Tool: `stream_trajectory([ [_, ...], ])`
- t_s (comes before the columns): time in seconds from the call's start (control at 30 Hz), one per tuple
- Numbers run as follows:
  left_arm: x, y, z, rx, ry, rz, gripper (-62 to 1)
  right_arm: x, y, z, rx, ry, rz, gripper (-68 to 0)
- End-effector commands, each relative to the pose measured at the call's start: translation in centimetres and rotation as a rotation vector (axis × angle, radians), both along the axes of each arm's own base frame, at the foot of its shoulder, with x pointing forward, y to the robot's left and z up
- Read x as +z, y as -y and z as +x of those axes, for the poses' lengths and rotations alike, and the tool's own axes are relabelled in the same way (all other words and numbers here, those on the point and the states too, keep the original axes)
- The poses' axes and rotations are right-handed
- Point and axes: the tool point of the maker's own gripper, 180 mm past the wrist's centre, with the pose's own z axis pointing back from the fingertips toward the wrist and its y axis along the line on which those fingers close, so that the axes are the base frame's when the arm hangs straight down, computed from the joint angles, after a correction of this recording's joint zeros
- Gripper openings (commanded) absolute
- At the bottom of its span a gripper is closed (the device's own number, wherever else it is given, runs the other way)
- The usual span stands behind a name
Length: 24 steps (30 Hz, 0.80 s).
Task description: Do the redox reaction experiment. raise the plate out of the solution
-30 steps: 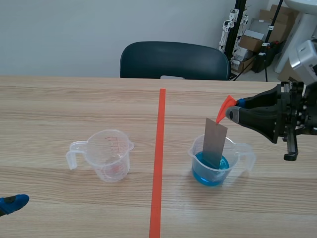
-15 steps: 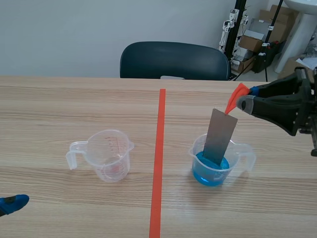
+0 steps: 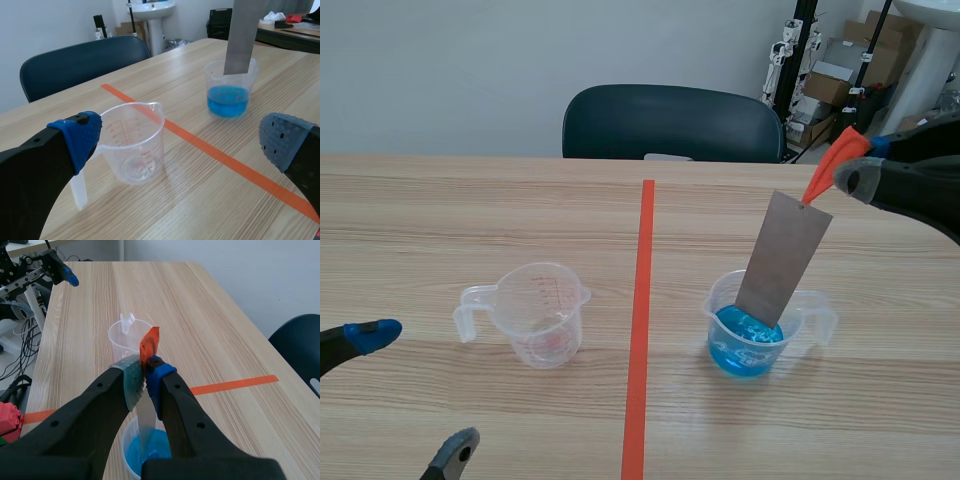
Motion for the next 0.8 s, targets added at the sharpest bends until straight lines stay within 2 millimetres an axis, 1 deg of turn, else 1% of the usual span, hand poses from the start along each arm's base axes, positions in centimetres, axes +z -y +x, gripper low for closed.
stream_trajectory([
  [0.0, 1.2, 0.5, 0.5, -0.015, 0.035, -0.041, 1.4, 2.1, 0.3, 0.5, -0.006, 0.044, 0.038, -67.3],
  [0.13, 1.9, 1.5, 1.7, -0.047, 0.066, -0.060, 1.4, 2.8, 0.4, 0.2, 0.001, 0.057, 0.038, -67.3],
  [0.17, 1.8, 1.7, 2.1, -0.052, 0.065, -0.051, -1.4, 3.0, 0.4, 0.2, 0.001, 0.062, 0.040, -67.3],
  [0.23, 1.6, 2.2, 3.0, -0.061, 0.060, -0.028, -19.1, 3.5, 0.6, 0.2, 0.001, 0.070, 0.049, -67.3],
  [0.27, 1.5, 2.5, 3.3, -0.066, 0.059, -0.018, -26.3, 3.7, 0.7, 0.1, 0.000, 0.072, 0.053, -67.3],
  [0.3, 1.4, 2.8, 3.8, -0.073, 0.060, -0.008, -31.9, 3.9, 0.8, 0.2, -0.004, 0.074, 0.058, -67.3],
  [0.33, 1.4, 3.1, 4.2, -0.078, 0.061, 0.002, -35.4, 4.2, 0.9, 0.3, -0.010, 0.075, 0.067, -67.3],
  [0.47, 1.8, 4.3, 5.8, -0.107, 0.086, 0.022, -46.0, 5.1, 1.2, 0.4, -0.020, 0.090, 0.072, -67.3],
  [0.6, 2.2, 5.7, 7.4, -0.139, 0.104, 0.054, -55.6, 6.1, 1.4, 0.4, -0.030, 0.096, 0.085, -67.3],
  [0.63, 2.1, 6.1, 7.9, -0.144, 0.102, 0.073, -56.5, 6.3, 1.4, 0.4, -0.031, 0.099, 0.085, -67.3],
  [0.77, 1.7, 7.7, 9.7, -0.174, 0.089, 0.153, -56.5, 7.3, 1.4, 0.5, -0.045, 0.097, 0.096, -67.3],
])
